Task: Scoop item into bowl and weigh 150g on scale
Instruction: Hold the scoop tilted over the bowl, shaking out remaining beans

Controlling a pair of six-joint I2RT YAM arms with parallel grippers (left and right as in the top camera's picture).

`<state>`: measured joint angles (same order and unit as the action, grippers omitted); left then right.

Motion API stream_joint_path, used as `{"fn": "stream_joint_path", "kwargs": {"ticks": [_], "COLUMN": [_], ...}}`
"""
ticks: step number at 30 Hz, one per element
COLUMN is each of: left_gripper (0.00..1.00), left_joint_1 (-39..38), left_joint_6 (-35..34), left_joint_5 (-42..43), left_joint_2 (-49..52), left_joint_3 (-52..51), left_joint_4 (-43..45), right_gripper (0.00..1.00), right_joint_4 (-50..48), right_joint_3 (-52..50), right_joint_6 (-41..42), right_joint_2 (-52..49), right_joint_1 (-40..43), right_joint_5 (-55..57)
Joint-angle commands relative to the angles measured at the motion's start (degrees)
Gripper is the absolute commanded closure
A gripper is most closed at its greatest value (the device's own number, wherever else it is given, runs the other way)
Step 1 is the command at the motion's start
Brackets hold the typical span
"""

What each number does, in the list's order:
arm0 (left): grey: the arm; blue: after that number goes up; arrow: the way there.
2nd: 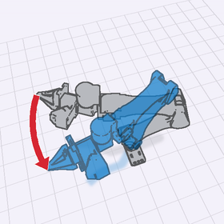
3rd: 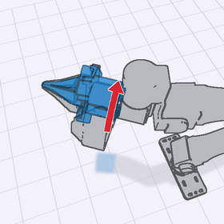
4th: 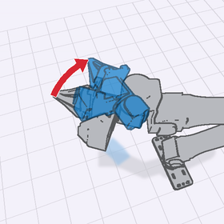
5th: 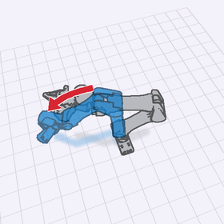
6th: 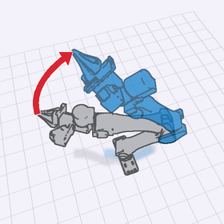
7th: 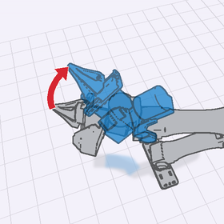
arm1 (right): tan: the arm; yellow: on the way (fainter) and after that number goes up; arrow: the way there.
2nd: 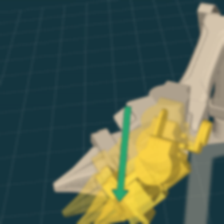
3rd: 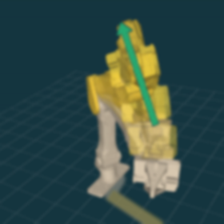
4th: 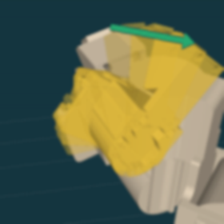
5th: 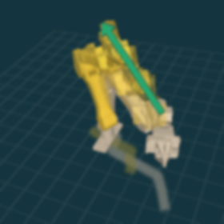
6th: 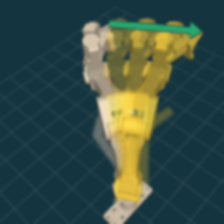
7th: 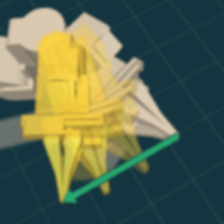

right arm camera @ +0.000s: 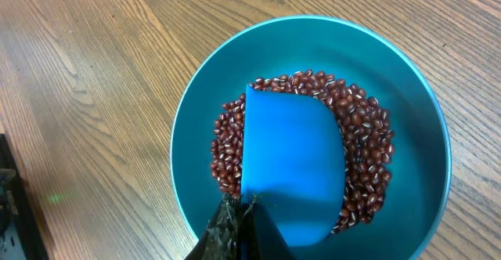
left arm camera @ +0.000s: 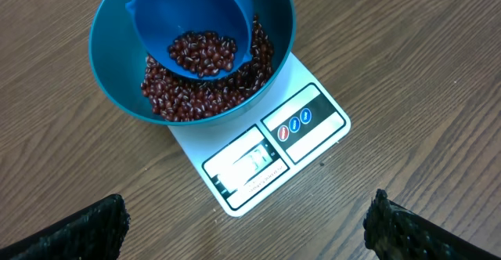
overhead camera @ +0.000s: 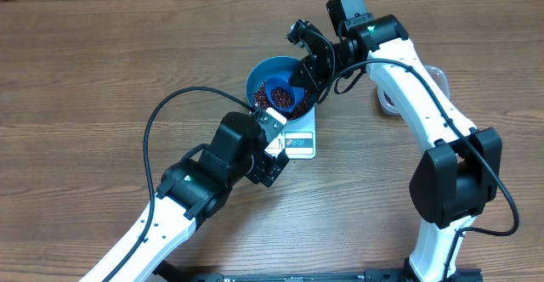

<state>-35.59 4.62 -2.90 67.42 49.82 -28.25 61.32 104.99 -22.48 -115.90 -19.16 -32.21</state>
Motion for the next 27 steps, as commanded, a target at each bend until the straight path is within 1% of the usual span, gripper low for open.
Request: {"fn": "stream_joint_path", "kwargs": {"ticks": [1,10,23,27], "left_gripper": [0.01,0.01,0.0,0.0], "left_joint_1": [-0.04,-0.04,-0.04,-0.04], "left_joint_6": [0.09,0.09,0.11,0.11], "left_joint_5": [-0.7,-0.7,-0.72,-0.72], "left_joint_2": [0.42,0.42,0.42,0.42], "left_joint_3": [-0.28,-0.28,-0.28,-0.28], "left_joint_4": [0.22,0.24,1.62,1.6], "right_gripper": [0.96,0.96,0.96,0.96], "right_joint_4": [-0.31,-0.2,0.79,0.68], "right_joint_3": [0.85,0.85,0.85,0.85], "right_joint_6": [0.17,0.2,0.26,1.53], "right_joint_2": [2.34,4.98,6.71,6.82], "right_joint_1": [0.26,0.26,0.13,-0.72], "right_joint_5": [-0.81,0.66,7.89,12.72]}}
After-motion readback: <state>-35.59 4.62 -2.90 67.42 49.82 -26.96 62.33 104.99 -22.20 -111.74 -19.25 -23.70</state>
